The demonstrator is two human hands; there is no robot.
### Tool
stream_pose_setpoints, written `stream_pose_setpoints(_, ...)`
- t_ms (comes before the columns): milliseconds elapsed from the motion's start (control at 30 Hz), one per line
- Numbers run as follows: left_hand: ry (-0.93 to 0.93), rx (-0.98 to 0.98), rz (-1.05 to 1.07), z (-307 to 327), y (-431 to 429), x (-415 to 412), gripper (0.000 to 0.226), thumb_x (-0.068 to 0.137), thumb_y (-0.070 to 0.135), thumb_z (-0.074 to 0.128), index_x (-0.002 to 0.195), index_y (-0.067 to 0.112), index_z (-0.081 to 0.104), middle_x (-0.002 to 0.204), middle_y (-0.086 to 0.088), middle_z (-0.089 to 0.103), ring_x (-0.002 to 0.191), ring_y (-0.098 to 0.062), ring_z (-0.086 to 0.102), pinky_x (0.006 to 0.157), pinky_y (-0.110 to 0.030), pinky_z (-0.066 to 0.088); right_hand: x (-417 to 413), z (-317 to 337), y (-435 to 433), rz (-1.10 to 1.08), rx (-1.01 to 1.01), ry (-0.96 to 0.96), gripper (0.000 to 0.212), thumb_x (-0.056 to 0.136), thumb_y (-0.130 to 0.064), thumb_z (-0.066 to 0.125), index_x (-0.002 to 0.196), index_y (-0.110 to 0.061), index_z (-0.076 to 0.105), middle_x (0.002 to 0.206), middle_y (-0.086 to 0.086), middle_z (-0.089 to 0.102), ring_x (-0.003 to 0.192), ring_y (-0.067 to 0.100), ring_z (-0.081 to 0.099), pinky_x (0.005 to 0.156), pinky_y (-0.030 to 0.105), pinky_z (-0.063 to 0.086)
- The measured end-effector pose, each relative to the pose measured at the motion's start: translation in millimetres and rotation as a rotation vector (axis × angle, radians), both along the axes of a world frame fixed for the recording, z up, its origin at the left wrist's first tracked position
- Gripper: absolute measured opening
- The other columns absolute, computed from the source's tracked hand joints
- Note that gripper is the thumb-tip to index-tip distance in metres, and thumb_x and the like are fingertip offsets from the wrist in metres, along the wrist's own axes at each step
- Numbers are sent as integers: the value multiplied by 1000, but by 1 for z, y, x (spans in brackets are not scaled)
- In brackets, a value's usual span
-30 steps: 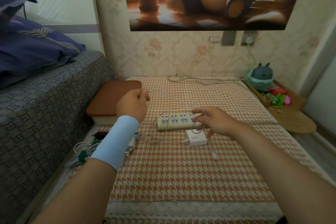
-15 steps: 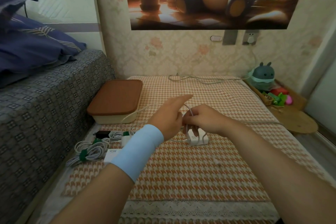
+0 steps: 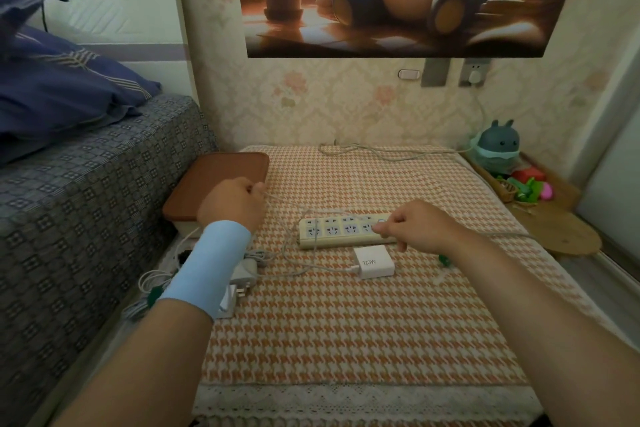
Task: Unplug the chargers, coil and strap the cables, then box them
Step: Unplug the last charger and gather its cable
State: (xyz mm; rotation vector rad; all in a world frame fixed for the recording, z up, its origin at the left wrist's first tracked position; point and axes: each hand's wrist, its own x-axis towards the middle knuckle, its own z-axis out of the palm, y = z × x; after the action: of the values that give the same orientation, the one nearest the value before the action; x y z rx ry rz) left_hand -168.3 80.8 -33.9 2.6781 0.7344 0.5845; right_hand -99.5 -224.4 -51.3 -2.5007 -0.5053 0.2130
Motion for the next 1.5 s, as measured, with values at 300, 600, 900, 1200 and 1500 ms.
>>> stream_pose_setpoints(300, 116, 370, -308, -17, -39, -3, 51, 87, 16, 55, 135, 32, 51, 138, 2, 52, 130, -23, 41, 112, -46, 24, -11, -7, 45, 246, -77, 64, 26, 102, -36, 57, 105, -20, 77, 77, 3, 65, 61, 14, 48, 60, 29, 38)
stream_pose_setpoints(600, 228, -146, -657, -26, -59, -3, 31, 100, 45, 45, 81, 29, 64, 76, 4, 63, 72, -20, 60, 65, -33, 46, -12, 0, 52, 138, 181, 62, 4, 84, -23, 82, 84, -20, 79, 72, -4, 73, 52, 10, 61, 58, 30, 56)
stream_pose_setpoints(900, 352, 20, -467, -30, -28, 2, 44, 102, 48, 40, 86, 18, 68, 81, -1, 66, 75, -21, 62, 71, -36, 54, -2, -15, 42, 15, 200, 358, 20, 100, -24, 62, 98, -8, 74, 79, 3, 76, 63, 8, 65, 58, 21, 50)
stream_pose_setpoints(1200, 347, 38, -315, -29, -16, 11, 33, 103, 36, 44, 100, 16, 70, 101, -5, 69, 89, -25, 64, 80, -39, 56, 5, -26, 52, 34, 259, 475, 16, 105, -22, 54, 112, -21, 68, 87, 4, 47, 53, 15, 37, 48, 28, 39)
stream_pose_setpoints(1500, 621, 473, -426, -41, -29, 12, 28, 98, 36, 46, 107, 36, 72, 112, 4, 67, 106, -22, 57, 93, -36, 43, -7, -53, 86, 343, -550, -128, 32, 92, -51, 59, 112, -26, 63, 106, -3, 67, 95, 19, 62, 81, 36, 54)
